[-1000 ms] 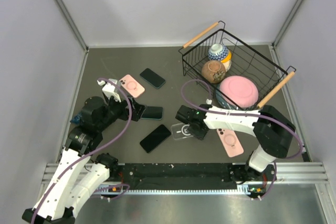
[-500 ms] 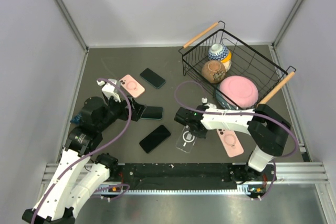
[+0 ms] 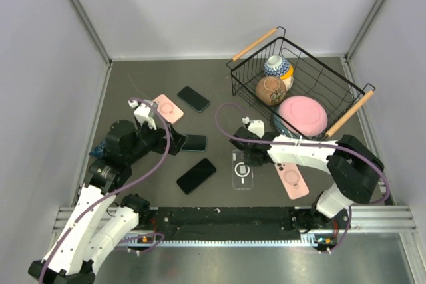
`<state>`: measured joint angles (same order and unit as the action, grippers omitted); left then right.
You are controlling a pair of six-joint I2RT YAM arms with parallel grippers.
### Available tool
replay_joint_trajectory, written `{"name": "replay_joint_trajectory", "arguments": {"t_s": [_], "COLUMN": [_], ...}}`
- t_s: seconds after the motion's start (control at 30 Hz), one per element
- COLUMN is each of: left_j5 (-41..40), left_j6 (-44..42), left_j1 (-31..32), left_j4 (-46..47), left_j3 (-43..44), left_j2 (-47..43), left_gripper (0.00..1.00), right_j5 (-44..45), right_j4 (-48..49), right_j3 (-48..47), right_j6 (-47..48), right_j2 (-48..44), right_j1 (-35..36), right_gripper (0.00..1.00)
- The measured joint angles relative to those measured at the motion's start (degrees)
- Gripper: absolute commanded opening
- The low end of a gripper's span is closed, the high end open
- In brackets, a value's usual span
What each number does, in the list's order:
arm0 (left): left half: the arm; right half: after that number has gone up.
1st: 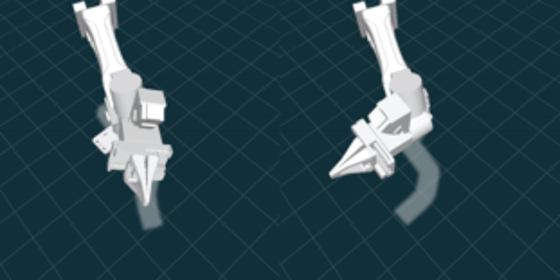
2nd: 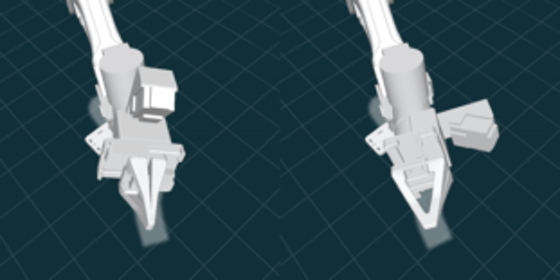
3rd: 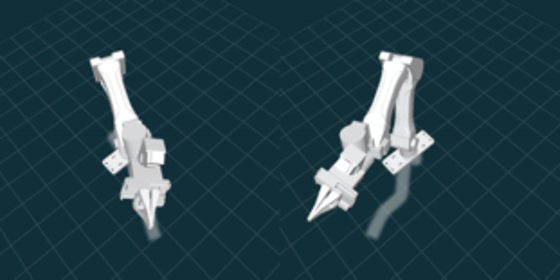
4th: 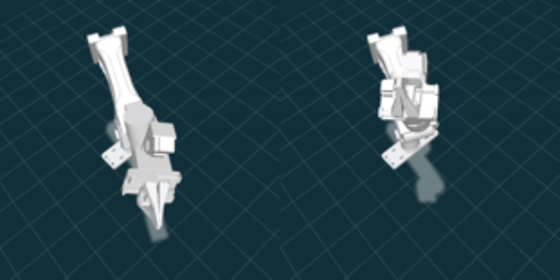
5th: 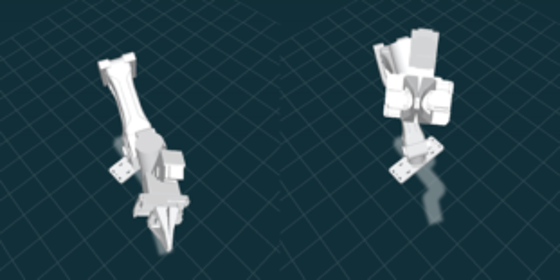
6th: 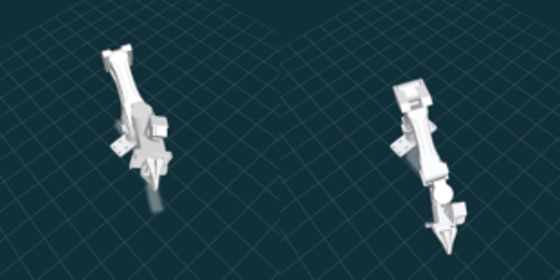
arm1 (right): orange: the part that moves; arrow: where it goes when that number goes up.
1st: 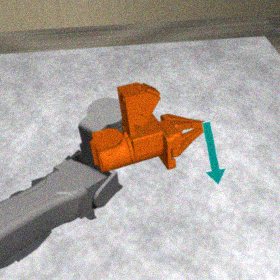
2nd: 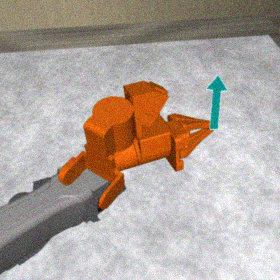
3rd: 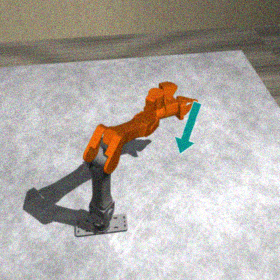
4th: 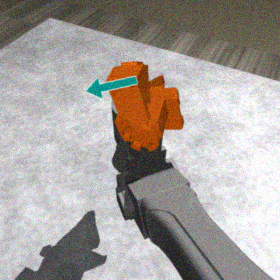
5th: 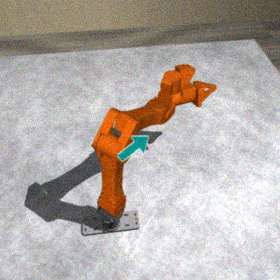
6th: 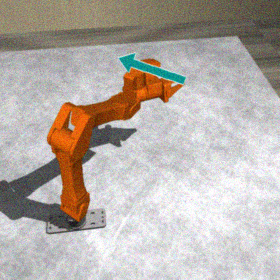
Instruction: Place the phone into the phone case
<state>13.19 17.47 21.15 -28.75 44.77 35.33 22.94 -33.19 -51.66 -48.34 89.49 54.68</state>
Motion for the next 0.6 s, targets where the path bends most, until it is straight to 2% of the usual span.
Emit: {"name": "replay_joint_trajectory", "arguments": {"t_s": [0.1, 0.13, 0.2, 0.27, 0.37, 0.4, 0.5, 0.6], "left_j5": [2.10, 2.69, 4.02, 4.94, 4.66, 4.33, 3.19, 1.66], "left_j6": [-0.57, -0.79, -1.05, -1.11, -1.14, -1.14, -1.16, -1.14], "left_j1": [0.72, 1.42, 2.86, 4.02, 5.57, 6.03, 7.30, 8.35], "left_j4": [-1.46, -2.19, -3.02, -3.39, -4.74, -5.35, -6.51, -7.06], "left_j3": [0.00, 0.00, 0.00, 0.00, 0.02, 0.02, 0.02, 0.31], "left_j2": [2.99, 4.46, 7.61, 10.97, 16.41, 18.10, 21.31, 23.61], "left_gripper": [0.95, 0.99, 0.99, 0.98, 0.96, 0.96, 0.96, 0.96], "right_j5": [-0.83, -1.29, -2.54, -3.78, -5.55, -5.95, -7.39, -8.26], "right_j4": [1.14, 1.51, 2.32, 2.45, 2.40, 2.43, 3.08, 4.15], "right_j3": [0.66, 0.66, 0.66, 0.66, 0.66, 0.66, 0.68, 1.03], "right_j6": [1.92, 2.36, 3.04, 3.34, 3.96, 4.11, 5.53, 6.75], "right_j2": [-0.13, -0.22, -0.57, -1.68, -6.25, -8.13, -16.00, -22.88], "right_j1": [-1.44, -1.55, -1.55, -1.55, -1.55, -1.55, -1.55, -1.55], "right_gripper": [0.14, 0.25, 0.35, 0.41, 0.55, 0.63, 0.74, 0.79]}}
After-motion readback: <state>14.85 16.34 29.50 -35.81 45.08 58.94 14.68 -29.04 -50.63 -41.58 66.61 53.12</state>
